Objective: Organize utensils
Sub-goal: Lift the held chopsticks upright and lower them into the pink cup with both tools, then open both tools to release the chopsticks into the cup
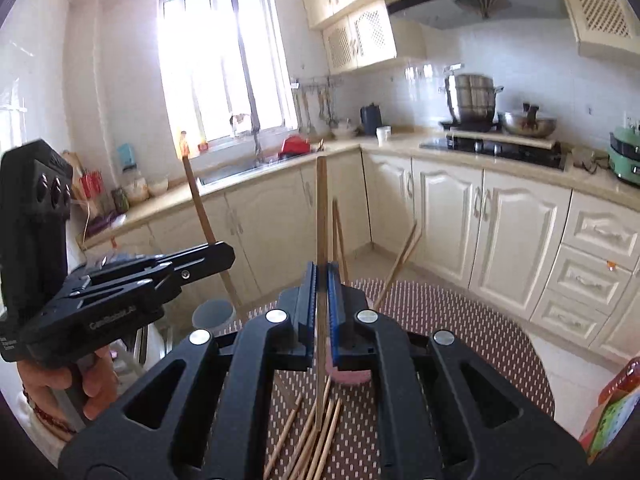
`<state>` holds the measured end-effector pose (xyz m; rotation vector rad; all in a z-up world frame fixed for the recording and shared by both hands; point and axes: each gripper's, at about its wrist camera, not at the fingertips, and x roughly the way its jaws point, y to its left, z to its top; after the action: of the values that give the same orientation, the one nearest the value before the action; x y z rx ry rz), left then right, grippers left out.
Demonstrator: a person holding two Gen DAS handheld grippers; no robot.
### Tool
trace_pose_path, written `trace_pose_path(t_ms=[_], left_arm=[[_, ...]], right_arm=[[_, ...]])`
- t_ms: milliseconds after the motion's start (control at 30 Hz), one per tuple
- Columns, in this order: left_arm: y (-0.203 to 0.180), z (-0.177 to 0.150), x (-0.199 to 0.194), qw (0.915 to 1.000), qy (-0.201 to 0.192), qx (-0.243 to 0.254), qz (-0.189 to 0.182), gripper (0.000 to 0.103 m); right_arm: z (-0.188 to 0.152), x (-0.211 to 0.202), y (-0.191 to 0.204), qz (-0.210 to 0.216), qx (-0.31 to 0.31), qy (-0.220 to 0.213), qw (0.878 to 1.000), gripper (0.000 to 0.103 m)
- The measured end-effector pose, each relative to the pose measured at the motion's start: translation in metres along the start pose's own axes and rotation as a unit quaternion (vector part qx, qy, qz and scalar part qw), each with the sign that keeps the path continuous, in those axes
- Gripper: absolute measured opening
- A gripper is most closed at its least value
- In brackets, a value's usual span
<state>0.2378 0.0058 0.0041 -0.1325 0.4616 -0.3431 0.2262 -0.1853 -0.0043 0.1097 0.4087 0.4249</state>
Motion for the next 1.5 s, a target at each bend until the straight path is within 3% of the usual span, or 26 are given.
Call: trace_pose_path(t_ms=[267, 567, 1000, 1500], left_arm=[[0.005, 0.032, 0.014, 0.9981, -0.051, -0.028, 0.021, 0.006], [0.01, 0.038, 0.036, 0.9966, -0.073, -0.03, 0.023, 0.006], [0.017, -0.002, 0.074, 0.9982, -0.058, -0.011, 0.013, 0.006], [0.018, -0.032, 0.083, 0.9985, -0.043, 0.0, 0.034, 0.006]], right_arm=[[0.032, 0.008, -0.002, -0.019, 0.004, -0.066, 0.998, 0.006], [0.033, 0.029, -0.014, -0.034, 0.013, -0.093, 0.995, 0.006], [-0.003, 0.053, -0.023, -0.038, 0.023, -0.069, 0.997, 0.006], [-0.034, 0.065, -0.029, -0.045, 0.027, -0.054, 0.997, 0.006]])
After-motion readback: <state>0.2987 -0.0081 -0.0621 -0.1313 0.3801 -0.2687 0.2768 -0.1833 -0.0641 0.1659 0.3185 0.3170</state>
